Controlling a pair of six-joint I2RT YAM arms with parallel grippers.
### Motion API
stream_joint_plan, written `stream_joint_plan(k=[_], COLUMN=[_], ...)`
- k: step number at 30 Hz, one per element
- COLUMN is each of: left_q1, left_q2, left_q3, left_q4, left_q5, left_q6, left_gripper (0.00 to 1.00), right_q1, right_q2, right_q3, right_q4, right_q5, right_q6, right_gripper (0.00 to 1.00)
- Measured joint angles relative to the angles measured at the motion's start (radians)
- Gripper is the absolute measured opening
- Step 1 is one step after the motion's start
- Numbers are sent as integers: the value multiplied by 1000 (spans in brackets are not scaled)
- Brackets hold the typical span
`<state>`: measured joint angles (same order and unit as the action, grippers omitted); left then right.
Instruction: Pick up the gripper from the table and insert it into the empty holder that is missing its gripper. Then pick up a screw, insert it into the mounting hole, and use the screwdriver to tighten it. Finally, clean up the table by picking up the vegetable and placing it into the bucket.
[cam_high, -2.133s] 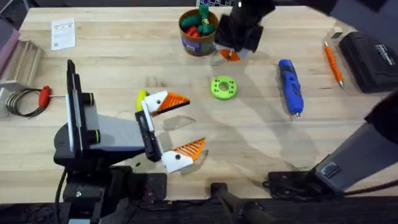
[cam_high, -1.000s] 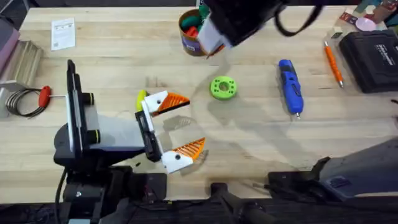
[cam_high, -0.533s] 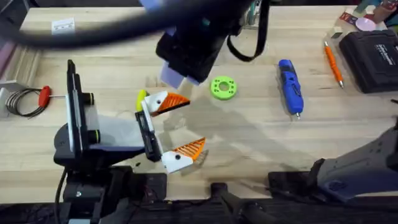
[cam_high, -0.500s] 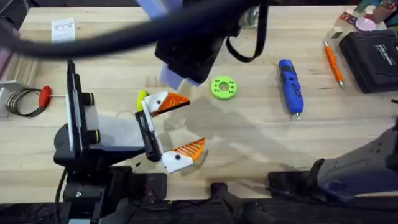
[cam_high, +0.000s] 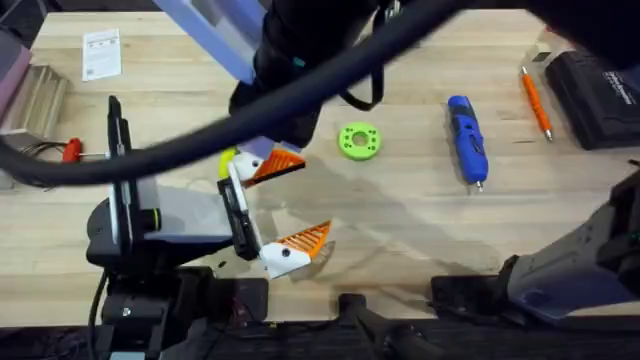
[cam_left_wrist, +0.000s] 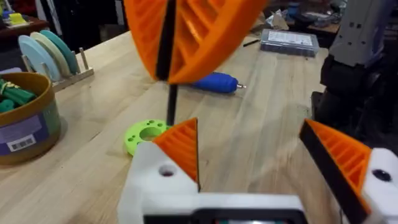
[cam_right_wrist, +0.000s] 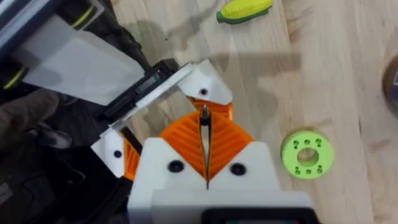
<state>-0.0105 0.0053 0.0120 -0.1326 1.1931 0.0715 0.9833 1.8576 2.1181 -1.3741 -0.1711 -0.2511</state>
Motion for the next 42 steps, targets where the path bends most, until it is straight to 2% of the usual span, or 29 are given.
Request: stream_joint_plan(k=[42], left_q1=[0], left_q2=[0], left_q3=[0], left_q4=[0], left_q5=[0], left_q6=[0], left_gripper=[985], right_q1=[11], right_q2=[54], right_q3=[0], right_q4=[8], right_q5=[-3], right_q6=[-19], right_gripper=[6])
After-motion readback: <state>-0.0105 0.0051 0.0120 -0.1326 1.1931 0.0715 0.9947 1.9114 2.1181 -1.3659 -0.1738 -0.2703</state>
